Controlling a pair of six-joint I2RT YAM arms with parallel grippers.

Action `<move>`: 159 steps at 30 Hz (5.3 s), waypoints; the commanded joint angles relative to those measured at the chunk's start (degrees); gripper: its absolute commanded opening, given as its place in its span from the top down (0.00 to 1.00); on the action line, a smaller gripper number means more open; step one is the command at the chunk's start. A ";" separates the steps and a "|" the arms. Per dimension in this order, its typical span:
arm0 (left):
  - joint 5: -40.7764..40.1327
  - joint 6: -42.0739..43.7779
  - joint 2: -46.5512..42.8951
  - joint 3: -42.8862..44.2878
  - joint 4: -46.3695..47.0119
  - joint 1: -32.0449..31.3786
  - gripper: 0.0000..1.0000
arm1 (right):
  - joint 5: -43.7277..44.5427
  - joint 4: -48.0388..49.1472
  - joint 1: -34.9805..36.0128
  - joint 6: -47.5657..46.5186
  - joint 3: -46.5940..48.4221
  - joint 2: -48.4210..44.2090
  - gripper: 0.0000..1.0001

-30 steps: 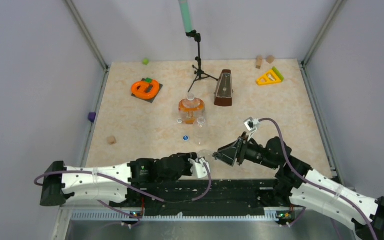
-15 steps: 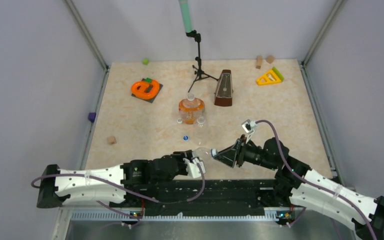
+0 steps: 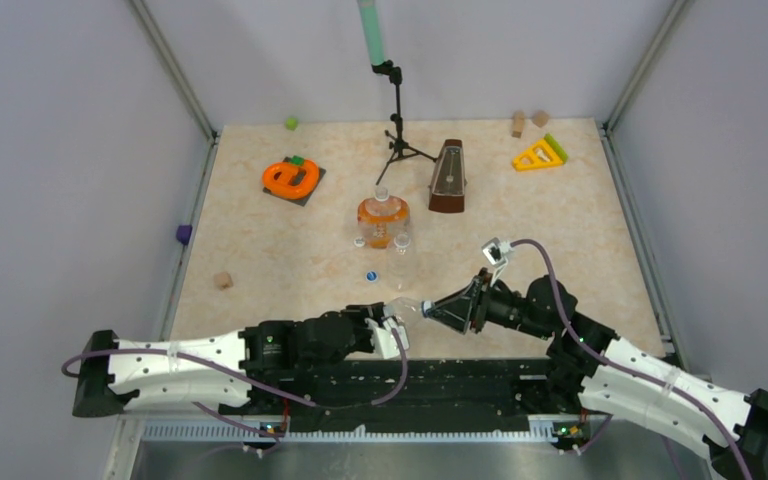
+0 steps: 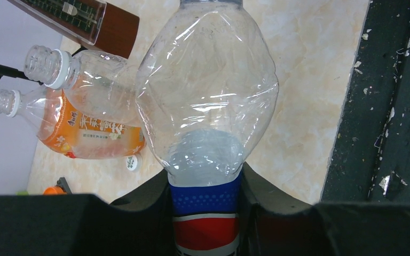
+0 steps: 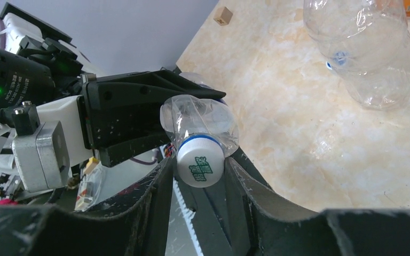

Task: Unscrew the bottle caps
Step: Unscrew the bottle cap from the plastic bottle.

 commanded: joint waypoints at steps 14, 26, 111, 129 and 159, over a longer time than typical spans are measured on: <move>3.55 -2.22 -4.30 -0.79 0.59 -0.30 1.00 | -7.43 7.00 0.27 -5.98 -1.89 1.92 0.92; 21.06 -6.07 -15.50 -2.16 3.84 2.69 1.00 | -12.57 12.66 0.26 -20.03 -2.86 10.18 1.00; 35.54 -11.66 -11.28 -3.85 4.56 17.44 1.00 | -14.47 25.46 -1.98 -12.23 -5.84 15.34 1.00; 52.29 -15.49 -4.12 0.37 4.41 22.14 1.00 | -20.91 29.35 -0.82 -35.57 -8.35 14.90 1.00; -1.20 0.87 0.15 -1.17 3.88 4.80 1.00 | 6.03 6.32 -1.01 1.82 0.54 5.65 0.40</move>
